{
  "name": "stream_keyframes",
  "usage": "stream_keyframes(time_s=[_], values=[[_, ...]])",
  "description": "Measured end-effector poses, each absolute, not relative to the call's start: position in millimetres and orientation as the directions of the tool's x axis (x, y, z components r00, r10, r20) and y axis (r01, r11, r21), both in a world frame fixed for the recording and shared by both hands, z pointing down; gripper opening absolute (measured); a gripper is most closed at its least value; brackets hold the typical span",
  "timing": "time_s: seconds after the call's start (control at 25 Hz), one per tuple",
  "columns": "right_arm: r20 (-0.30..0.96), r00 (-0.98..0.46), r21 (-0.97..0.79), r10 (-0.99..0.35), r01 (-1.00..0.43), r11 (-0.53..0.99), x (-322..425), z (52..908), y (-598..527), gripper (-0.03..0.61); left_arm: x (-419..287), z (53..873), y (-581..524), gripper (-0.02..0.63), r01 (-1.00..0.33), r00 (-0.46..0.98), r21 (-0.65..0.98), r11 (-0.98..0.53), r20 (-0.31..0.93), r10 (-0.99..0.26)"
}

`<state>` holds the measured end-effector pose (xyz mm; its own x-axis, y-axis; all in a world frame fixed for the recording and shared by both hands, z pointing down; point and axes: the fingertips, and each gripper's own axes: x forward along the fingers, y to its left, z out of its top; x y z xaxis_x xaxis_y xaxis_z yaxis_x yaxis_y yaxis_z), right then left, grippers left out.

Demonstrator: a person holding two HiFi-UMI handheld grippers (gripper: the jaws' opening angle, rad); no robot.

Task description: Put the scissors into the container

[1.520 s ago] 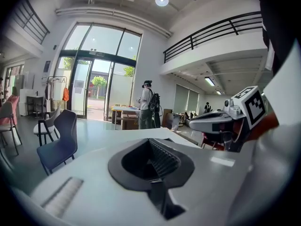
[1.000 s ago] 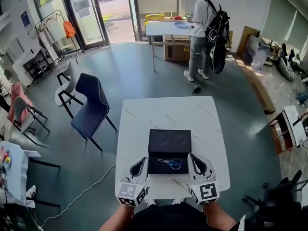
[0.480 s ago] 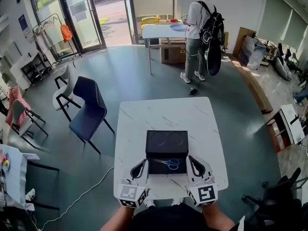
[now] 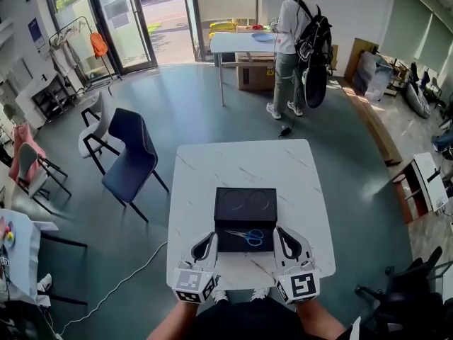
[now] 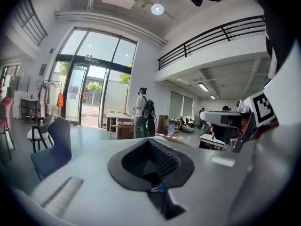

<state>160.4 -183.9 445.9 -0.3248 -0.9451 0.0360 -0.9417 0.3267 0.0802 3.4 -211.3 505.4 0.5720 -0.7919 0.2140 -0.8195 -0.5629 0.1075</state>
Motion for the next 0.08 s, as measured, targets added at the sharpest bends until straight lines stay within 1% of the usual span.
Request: stream_keyframes(time_s=[0.08], values=[[0.027,-0.321,0.082,-0.947,-0.943,0.322,160.8,443.6,-184.5,0.006,-2.4,507.3,-215.2,0.010,-0.832,0.554,0.114,-0.542,0.215,-0.804]])
